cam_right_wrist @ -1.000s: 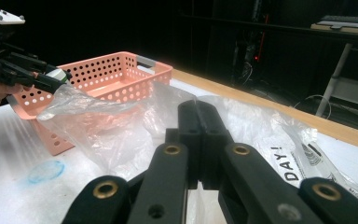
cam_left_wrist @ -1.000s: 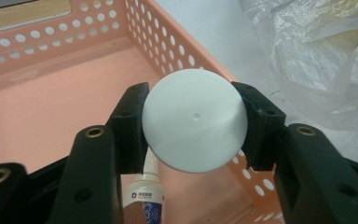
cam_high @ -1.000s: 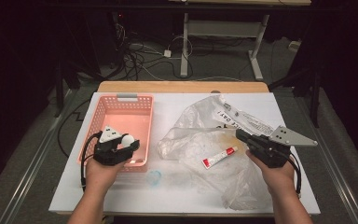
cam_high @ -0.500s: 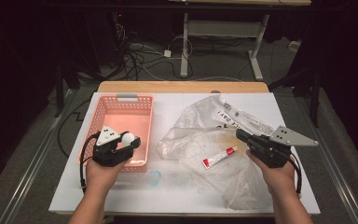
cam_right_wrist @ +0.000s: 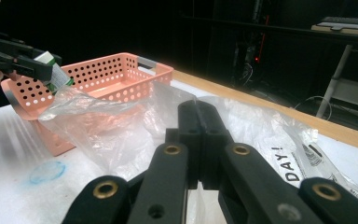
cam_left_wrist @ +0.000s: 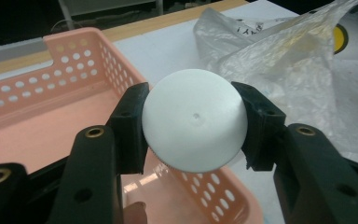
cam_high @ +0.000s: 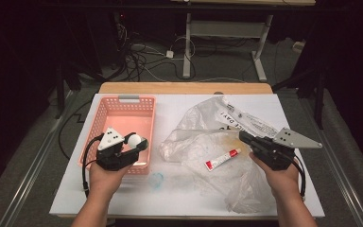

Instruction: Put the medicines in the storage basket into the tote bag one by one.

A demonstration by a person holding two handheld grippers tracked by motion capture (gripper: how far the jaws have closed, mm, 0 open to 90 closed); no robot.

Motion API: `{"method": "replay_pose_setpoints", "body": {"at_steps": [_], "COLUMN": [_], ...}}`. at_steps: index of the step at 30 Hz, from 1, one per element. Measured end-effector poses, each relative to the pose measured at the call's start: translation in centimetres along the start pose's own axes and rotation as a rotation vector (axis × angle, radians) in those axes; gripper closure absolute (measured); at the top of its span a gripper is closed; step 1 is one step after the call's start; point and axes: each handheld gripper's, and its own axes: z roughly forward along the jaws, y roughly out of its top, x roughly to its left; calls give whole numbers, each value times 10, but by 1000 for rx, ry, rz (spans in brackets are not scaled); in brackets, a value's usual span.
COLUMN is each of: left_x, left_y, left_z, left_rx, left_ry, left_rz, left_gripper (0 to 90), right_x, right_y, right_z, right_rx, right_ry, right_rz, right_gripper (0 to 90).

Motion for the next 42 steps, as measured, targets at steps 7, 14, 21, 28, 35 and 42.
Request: {"method": "replay_pose_setpoints", "body": {"at_steps": [7,14,21,28,35,42], "left_x": [-15,-28,-42,-57,-69,-80], "left_y": [8,12,16,16,14,11], "left_z": [-4,-4,-2,5,14,24], "left_rx": [-19,-33,-38,-27,-7,17], "left_ry": [-41,-83,-129,-172,-206,-229], "left_rz": [22,41,63,86,105,126], "left_gripper": [489,490,490,490,489,489], "right_x": [0,0,0,1,2,2], "right_y": [0,0,0,0,0,0], "right_z": [0,0,1,1,2,2], "right_rx": [-1,-2,-2,0,2,2], "right_ry": [-2,-1,-2,2,3,3], "right_rz": [-2,0,-6,-5,-4,-6], "right_gripper": [900,900,900,900,900,900]}}
